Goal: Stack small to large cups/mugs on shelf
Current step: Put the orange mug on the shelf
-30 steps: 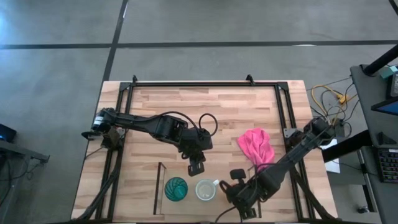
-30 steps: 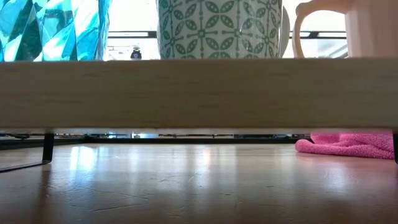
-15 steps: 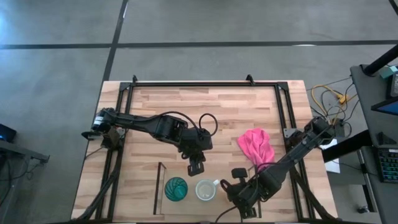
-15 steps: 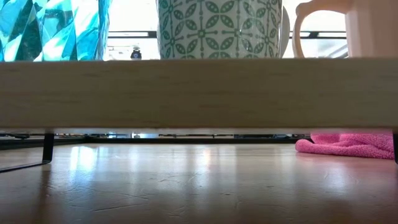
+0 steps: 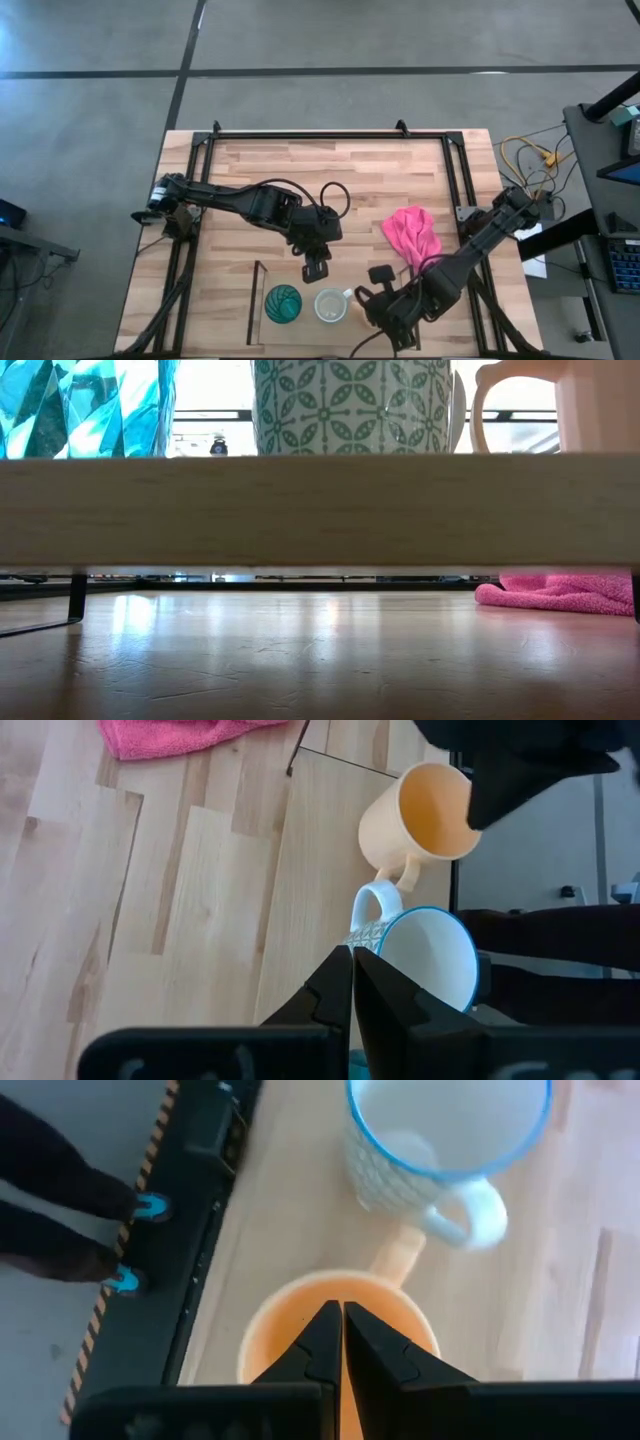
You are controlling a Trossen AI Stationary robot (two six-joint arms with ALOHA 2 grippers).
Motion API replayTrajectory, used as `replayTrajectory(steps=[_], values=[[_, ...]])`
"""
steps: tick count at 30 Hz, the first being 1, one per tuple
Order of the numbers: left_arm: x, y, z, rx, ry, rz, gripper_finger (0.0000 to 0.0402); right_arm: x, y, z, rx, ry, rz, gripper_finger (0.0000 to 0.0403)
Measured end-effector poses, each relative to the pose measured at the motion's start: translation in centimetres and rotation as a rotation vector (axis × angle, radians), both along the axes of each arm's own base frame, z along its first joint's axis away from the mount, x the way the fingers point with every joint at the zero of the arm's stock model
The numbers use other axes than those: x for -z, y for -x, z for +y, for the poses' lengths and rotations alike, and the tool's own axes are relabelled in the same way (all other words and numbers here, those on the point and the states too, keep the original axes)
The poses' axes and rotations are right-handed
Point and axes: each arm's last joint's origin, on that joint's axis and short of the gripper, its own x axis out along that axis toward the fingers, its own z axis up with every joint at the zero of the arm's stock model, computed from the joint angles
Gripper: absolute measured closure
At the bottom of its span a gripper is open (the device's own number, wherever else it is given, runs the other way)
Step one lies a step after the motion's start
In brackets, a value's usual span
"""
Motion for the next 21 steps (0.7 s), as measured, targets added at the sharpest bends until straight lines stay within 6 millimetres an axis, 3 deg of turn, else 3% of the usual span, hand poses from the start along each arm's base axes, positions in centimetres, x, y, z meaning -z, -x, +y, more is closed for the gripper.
replayTrajectory(steps=[6, 21], values=[[0.0, 0.0, 0.0, 0.0, 0.0, -0.001, 0.0402, -0.7, -1.1, 0.5, -0.136, -0.057, -0.107, 0.0394], [-1.6, 1.7, 0.1, 0.001, -0.05, -0.034, 0.0402, 1.0, -4.2, -1.9, -0.06, -0.042, -0.084, 0.0394]])
